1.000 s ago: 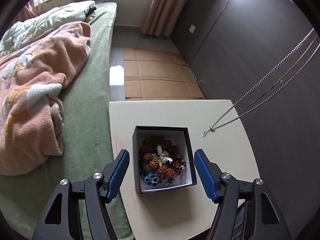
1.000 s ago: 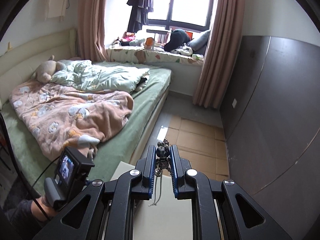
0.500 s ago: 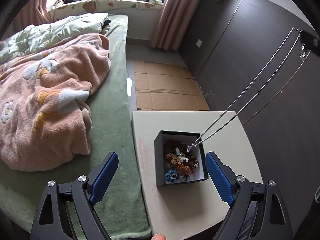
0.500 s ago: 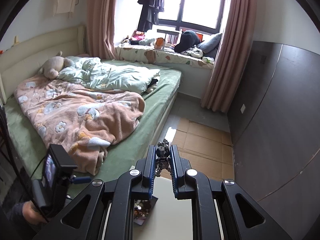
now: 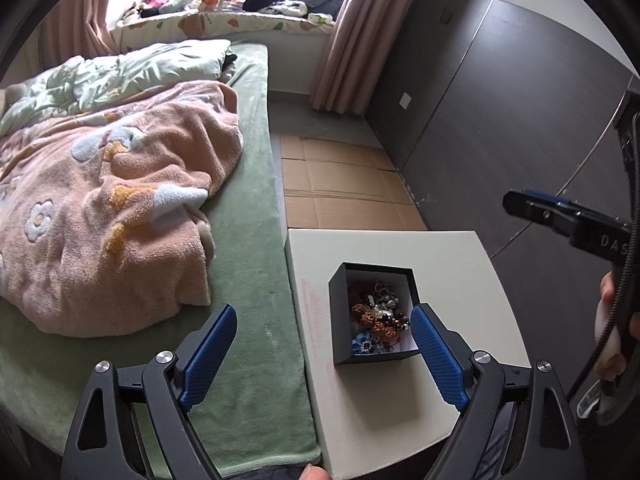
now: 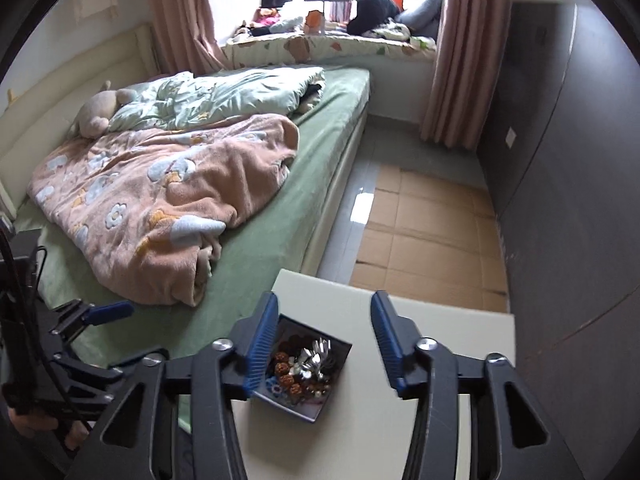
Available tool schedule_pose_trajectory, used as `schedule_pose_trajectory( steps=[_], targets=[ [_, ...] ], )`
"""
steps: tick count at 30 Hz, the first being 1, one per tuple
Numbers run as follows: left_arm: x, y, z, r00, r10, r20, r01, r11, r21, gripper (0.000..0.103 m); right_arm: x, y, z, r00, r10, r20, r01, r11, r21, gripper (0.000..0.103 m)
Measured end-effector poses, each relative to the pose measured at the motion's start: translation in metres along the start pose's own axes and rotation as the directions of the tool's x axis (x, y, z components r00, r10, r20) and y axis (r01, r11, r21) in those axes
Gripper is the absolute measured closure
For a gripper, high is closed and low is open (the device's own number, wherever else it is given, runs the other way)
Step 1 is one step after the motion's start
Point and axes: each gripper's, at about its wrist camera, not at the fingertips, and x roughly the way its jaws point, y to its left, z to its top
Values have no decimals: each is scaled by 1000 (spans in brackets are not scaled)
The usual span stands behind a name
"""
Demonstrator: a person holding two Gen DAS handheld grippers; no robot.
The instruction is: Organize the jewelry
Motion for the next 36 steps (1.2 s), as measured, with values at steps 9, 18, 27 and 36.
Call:
schedule_pose_trajectory(
  steps=[9, 18, 27, 36],
  targets=[
    [-15, -29, -5, 999, -13, 52, 11, 999, 33, 4, -16, -35, -41, 1000, 16, 6, -16, 993, 113, 48],
    [-48, -79, -28, 989, -51, 138, 36, 994, 104, 0, -54, -61, -91, 999, 3, 36, -11, 975, 223, 29],
    [-76, -124, -56, 982, -61, 176, 31, 985, 168, 0, -87, -80, -148, 996, 19, 83, -45, 942, 333, 0],
    [-108, -148, -84, 972, -27, 235, -19, 981, 192, 0, -124, -89, -187, 990, -20, 138, -32, 930, 366, 0]
  ],
)
